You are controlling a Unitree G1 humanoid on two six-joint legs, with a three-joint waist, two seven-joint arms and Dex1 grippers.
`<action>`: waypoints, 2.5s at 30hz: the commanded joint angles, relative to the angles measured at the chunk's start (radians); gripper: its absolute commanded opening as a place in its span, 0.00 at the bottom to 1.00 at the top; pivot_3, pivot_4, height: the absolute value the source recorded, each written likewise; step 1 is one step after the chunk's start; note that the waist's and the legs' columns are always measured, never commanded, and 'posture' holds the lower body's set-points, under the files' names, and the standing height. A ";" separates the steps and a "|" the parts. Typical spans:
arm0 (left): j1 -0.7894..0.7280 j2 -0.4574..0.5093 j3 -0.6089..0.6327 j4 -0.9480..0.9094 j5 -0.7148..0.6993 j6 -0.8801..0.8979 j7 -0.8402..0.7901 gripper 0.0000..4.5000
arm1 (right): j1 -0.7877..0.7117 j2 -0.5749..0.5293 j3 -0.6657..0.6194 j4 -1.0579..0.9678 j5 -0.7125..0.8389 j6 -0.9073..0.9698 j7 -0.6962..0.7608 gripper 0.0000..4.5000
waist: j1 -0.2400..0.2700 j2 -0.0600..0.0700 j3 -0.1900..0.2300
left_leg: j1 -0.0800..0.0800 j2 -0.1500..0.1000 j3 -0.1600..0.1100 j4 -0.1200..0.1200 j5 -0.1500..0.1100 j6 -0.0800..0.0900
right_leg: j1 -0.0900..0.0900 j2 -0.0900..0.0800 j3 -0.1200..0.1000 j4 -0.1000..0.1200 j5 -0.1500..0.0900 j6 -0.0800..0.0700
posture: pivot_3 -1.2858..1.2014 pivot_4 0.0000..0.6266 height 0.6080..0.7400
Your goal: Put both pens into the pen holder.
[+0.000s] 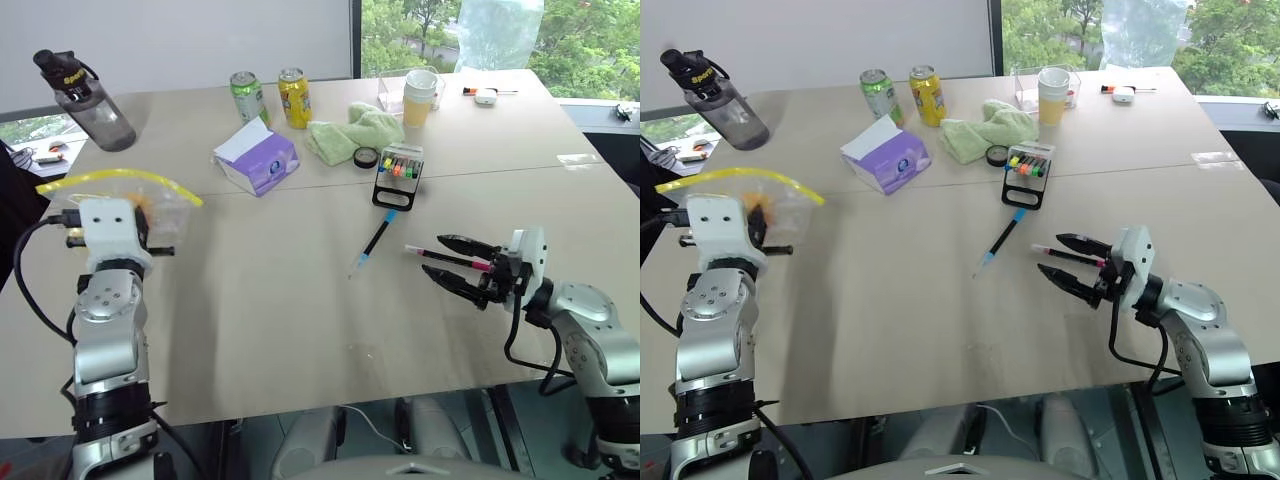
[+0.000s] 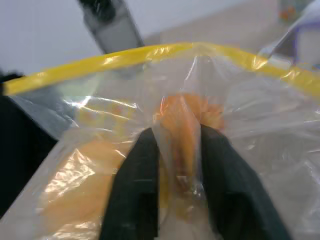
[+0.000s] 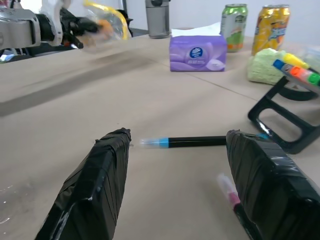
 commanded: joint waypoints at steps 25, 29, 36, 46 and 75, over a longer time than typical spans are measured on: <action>0.060 0.222 -0.402 -0.470 -0.425 0.124 -0.731 1.00 | -0.076 -0.200 0.000 0.007 -0.155 0.189 -0.106 0.73 | -0.027 -0.001 -0.001 | -0.009 0.001 -0.002 0.008 0.000 0.000 | -0.004 0.001 0.001 0.002 0.001 0.000 | 0.52 0.24 1.00; 0.050 0.250 -0.410 -0.503 -0.464 0.184 -0.749 1.00 | -0.129 -0.259 0.079 0.056 -0.237 0.245 -0.084 0.73 | -0.016 0.001 0.000 | -0.009 0.001 -0.003 0.009 0.000 0.000 | -0.004 0.001 0.001 0.002 0.001 0.000 | 0.52 0.24 1.00; 0.119 0.278 -0.357 -0.540 -0.564 0.217 -0.843 1.00 | -0.188 -0.262 0.136 0.136 -0.282 0.338 -0.082 0.73 | -0.009 0.001 0.000 | -0.010 0.000 -0.003 0.009 0.000 0.001 | -0.004 0.000 0.001 0.001 0.001 0.000 | 0.52 0.24 1.00; 0.101 0.224 -0.318 -0.529 -0.672 0.245 -0.837 1.00 | -0.184 -0.248 0.115 0.121 -0.249 0.360 -0.066 0.01 | -0.008 0.001 0.000 | -0.009 0.000 -0.003 0.010 0.000 0.001 | -0.003 0.000 0.000 0.001 0.001 0.000 | 0.52 0.24 1.00; -0.146 -0.167 -0.395 -0.268 -0.718 0.249 -0.667 1.00 | -0.163 -0.058 0.081 -0.227 -0.029 0.452 -0.187 0.00 | -0.009 0.000 0.000 | -0.010 0.000 -0.003 0.011 0.000 0.001 | -0.004 0.000 -0.001 0.002 0.001 0.001 | 0.52 0.24 1.00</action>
